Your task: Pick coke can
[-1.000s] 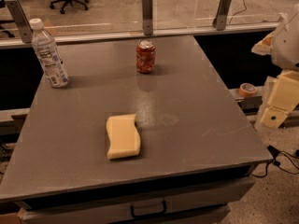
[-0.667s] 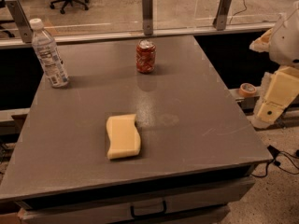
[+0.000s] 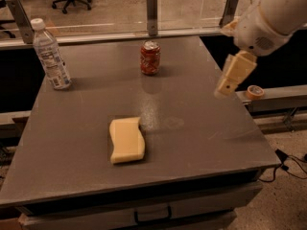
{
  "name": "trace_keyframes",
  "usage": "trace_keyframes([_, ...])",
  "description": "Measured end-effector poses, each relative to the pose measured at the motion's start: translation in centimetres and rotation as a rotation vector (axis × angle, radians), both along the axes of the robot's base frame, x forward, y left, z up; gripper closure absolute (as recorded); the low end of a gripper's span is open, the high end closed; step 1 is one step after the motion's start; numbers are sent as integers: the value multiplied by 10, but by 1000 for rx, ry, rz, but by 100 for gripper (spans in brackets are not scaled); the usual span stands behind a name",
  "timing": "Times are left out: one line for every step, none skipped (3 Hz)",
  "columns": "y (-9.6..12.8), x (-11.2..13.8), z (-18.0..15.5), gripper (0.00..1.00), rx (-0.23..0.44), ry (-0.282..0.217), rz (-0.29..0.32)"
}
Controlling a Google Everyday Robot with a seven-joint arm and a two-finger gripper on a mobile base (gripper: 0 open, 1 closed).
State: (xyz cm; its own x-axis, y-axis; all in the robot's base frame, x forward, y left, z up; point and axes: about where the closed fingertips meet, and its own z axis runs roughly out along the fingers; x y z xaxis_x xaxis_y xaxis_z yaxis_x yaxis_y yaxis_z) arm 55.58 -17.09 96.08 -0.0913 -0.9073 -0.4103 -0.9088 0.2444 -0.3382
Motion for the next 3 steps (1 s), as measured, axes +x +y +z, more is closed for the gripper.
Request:
trace_keyframes([40,68,-1,0,86,-117,-2])
trace_keyframes([40,68,-1,0,86,-117,-2])
trace_keyframes([65,84,-17,0,189,-95,-52])
